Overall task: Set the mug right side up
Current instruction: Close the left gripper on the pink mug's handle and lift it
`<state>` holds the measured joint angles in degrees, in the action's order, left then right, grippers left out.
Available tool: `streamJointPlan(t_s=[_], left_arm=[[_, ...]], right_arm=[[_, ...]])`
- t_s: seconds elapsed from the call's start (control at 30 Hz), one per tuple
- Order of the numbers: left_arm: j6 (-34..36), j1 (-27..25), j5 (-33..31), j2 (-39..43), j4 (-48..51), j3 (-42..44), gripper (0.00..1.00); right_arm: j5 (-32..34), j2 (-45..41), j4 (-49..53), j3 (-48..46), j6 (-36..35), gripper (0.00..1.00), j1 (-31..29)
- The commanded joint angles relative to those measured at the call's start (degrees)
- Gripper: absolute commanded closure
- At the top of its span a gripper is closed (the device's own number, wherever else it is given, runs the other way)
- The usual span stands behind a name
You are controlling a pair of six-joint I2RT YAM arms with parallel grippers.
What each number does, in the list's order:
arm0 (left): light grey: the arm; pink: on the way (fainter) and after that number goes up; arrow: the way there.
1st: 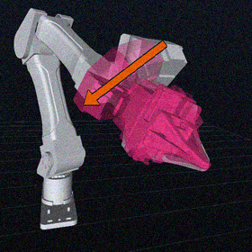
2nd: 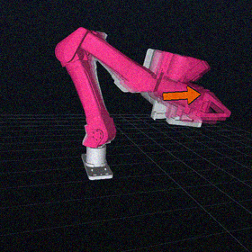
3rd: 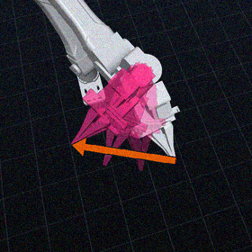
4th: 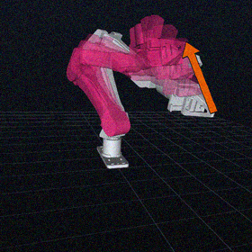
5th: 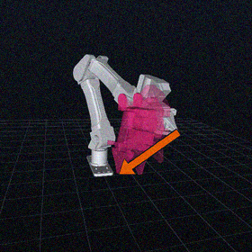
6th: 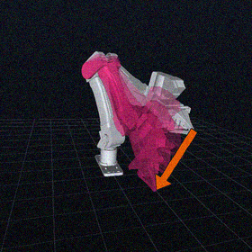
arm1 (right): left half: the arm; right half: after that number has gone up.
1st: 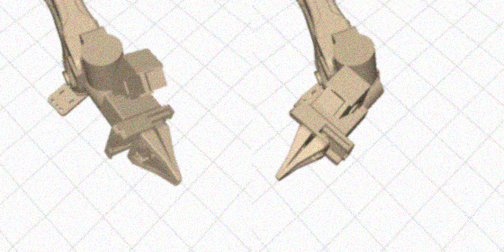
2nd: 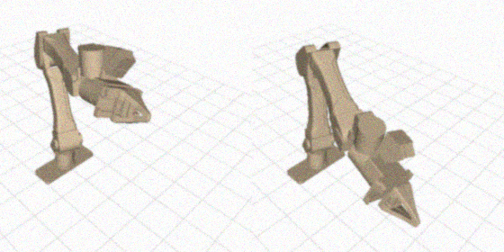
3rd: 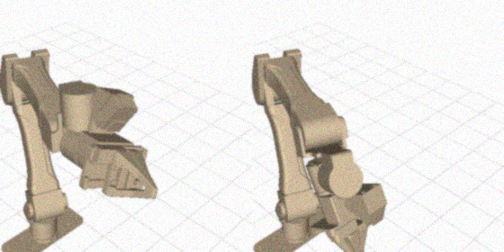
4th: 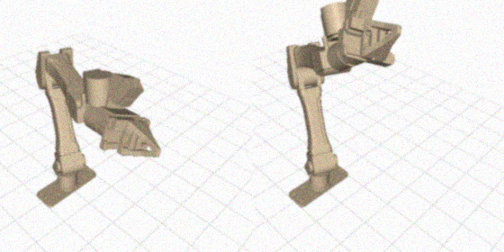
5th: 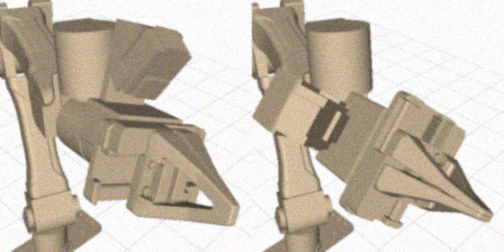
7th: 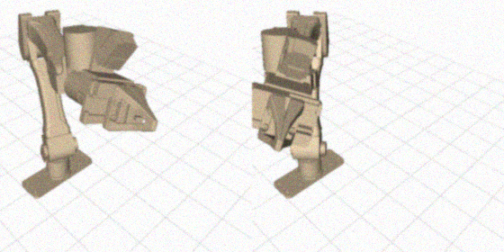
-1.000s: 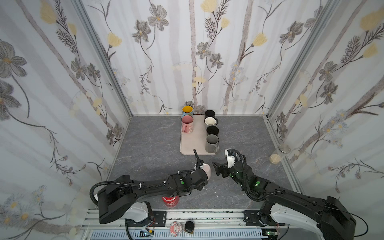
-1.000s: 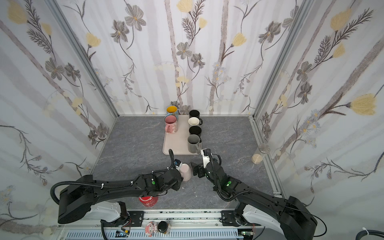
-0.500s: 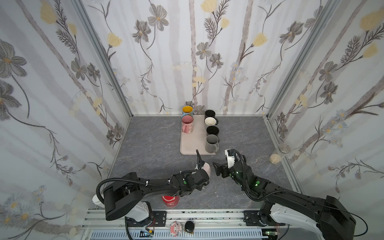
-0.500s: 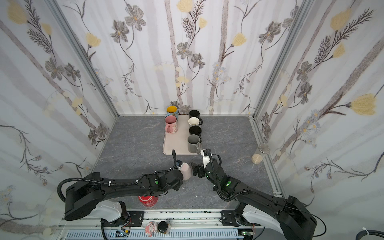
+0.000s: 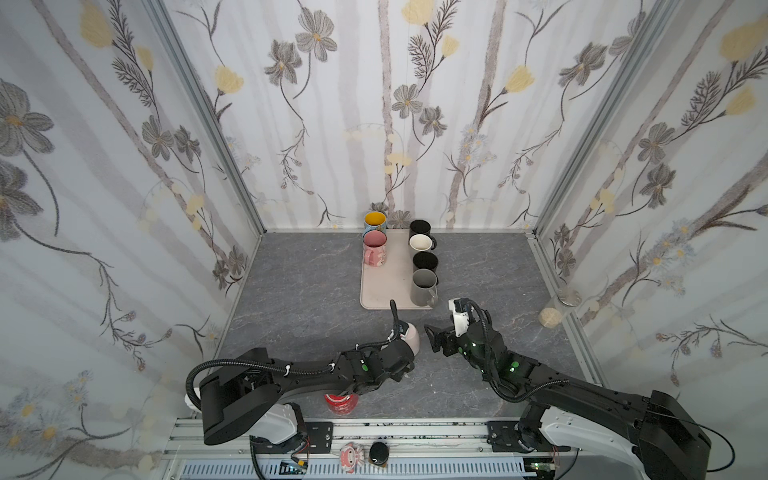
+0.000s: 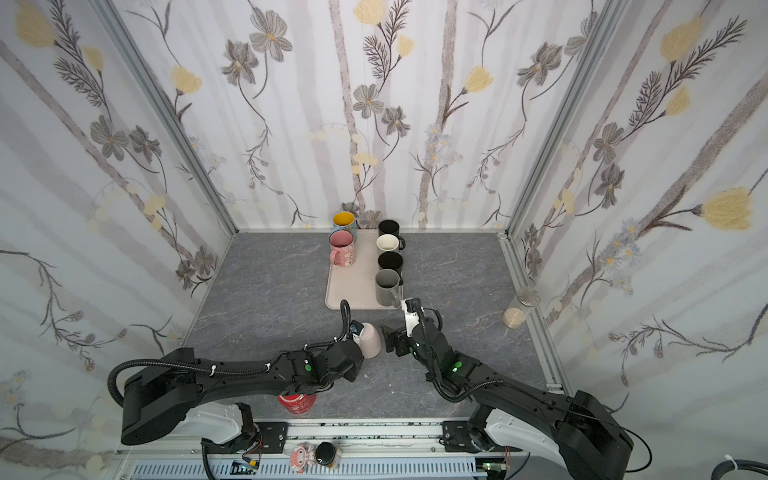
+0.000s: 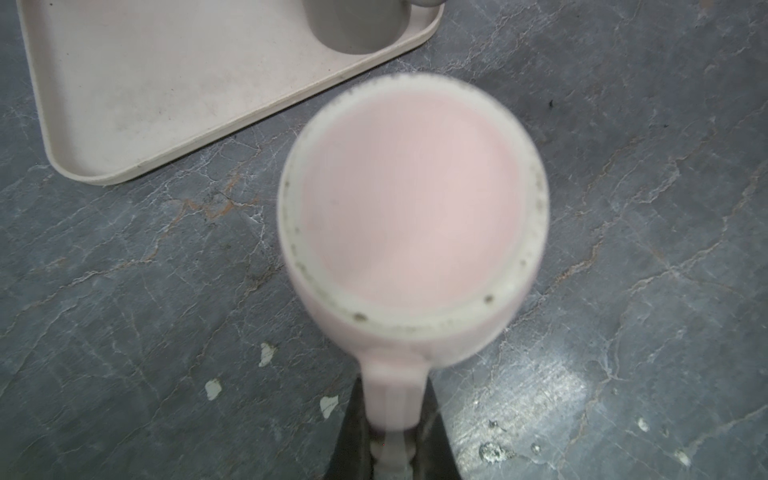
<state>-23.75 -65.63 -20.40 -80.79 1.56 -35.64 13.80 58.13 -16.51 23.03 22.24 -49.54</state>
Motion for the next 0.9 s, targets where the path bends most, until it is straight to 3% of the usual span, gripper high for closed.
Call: streamJointPlan(t_s=[0.0,0.43,0.67,0.87], left_arm=[[0.34,0.23,-1.51,1.67,-4.56,0.26,1.00],[-2.29,11.26,1.08,21.26,-21.31,5.22,1.00],[-1.70,14.24,3.76,29.65,-38.71,7.31,1.00],[-2.27,15.00,8.90,31.42,-50.20,8.64,1.00]], right_arm=[[-0.92,-0.69,-2.26,0.53,0.15,0.07,-0.04],[-11.78,-5.53,-17.08,-1.92,2.18,0.08,-0.12],[-22.39,1.82,-34.65,-0.55,10.35,0.12,-0.12],[-29.52,10.49,-49.67,3.82,16.73,0.14,-0.20]])
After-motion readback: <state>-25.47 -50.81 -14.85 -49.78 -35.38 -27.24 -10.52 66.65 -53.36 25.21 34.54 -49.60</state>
